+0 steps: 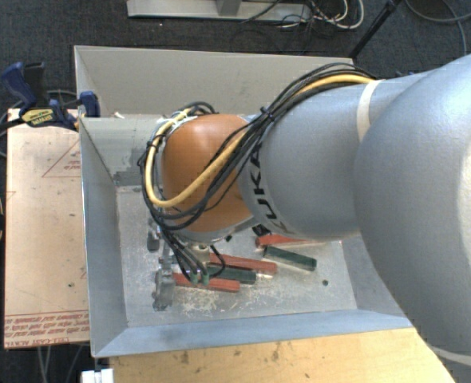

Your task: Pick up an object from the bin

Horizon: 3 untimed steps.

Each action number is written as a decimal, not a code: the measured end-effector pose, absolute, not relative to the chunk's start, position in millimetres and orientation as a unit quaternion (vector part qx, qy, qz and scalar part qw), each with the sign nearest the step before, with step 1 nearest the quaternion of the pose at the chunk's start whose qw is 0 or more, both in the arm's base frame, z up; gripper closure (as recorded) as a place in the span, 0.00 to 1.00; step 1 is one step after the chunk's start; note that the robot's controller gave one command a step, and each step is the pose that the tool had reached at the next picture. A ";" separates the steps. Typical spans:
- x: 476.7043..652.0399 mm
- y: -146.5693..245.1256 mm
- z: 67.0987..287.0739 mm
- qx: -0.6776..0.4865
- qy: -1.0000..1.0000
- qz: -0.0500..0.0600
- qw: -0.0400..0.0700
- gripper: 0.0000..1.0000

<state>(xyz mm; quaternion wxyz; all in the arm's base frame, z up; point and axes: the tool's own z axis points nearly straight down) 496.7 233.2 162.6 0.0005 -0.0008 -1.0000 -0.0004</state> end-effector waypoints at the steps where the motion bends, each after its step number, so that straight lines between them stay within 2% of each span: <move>1: 496.8 233.2 162.6 -0.001 -1.000 0.000 0.001 0.00; 2: 500.0 180.3 117.8 -0.052 -0.999 -0.001 -0.001 0.00; 3: 501.2 152.7 101.1 0.013 -1.000 0.000 0.001 0.00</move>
Offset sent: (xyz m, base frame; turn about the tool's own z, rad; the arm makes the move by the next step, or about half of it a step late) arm 0.0069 -0.1122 -0.0926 0.2126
